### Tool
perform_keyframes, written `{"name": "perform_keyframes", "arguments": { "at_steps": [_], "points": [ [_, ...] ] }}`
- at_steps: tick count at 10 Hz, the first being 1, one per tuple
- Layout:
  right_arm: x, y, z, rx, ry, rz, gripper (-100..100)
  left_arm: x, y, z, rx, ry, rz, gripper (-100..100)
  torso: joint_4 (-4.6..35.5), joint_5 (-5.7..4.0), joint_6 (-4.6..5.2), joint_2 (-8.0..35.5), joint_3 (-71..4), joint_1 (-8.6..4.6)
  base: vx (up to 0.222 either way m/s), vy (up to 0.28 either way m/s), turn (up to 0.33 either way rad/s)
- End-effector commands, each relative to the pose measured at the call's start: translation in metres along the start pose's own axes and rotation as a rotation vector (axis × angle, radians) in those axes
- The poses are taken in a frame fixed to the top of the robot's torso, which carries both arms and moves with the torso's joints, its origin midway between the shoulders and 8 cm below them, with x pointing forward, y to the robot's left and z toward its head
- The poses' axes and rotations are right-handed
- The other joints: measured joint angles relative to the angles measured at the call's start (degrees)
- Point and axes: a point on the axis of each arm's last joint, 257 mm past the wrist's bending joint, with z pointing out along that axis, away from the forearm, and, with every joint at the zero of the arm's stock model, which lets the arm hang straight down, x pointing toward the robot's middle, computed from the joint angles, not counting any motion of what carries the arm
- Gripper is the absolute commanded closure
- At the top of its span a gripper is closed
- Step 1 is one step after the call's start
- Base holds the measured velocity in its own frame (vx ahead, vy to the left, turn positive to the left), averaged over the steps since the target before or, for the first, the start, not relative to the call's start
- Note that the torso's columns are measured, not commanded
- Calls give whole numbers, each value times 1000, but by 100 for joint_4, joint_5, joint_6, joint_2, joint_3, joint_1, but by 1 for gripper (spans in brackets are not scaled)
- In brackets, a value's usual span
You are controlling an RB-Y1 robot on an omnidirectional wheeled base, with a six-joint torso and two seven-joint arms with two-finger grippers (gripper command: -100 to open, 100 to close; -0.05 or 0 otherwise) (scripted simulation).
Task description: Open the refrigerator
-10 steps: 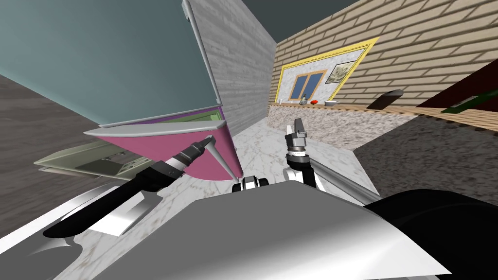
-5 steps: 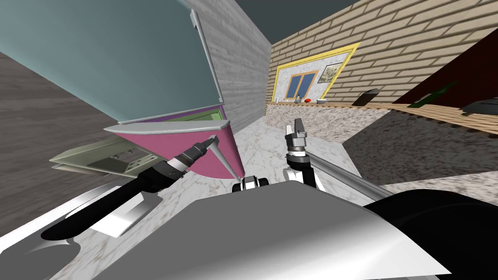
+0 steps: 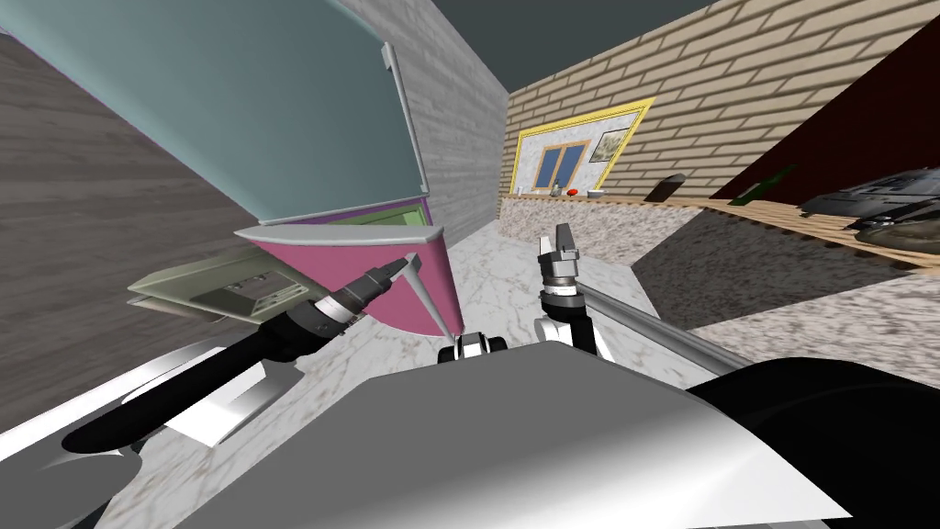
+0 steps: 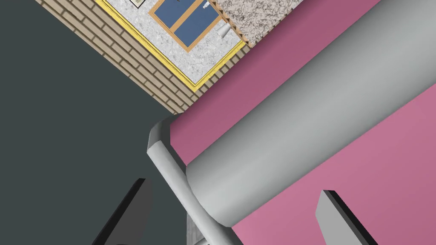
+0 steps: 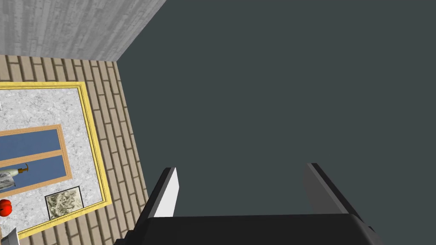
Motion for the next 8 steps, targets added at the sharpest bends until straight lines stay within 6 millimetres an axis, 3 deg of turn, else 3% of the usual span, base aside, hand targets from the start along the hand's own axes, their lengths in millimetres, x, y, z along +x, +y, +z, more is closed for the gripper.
{"name": "perform_keyframes", "arguments": {
  "at_steps": [1, 7, 8],
  "points": [
    [0, 0, 0, 0, 0, 0, 0, -10, -13, 1, 13, 15, 0, -100, -11, -15, 10, -60, -47, -25, 50, -56, 111],
    [0, 0, 0, 0, 0, 0, 0, -26, -45, 6, 53, 56, 4, -100, 9, 0, 12, -12, -19, 32, 26, -25, 81],
    [0, 0, 0, 0, 0, 0, 0, -25, -42, 5, 47, 52, 4, -100, 7, -2, 12, -16, -22, 27, 4, -5, 17]
  ]
}}
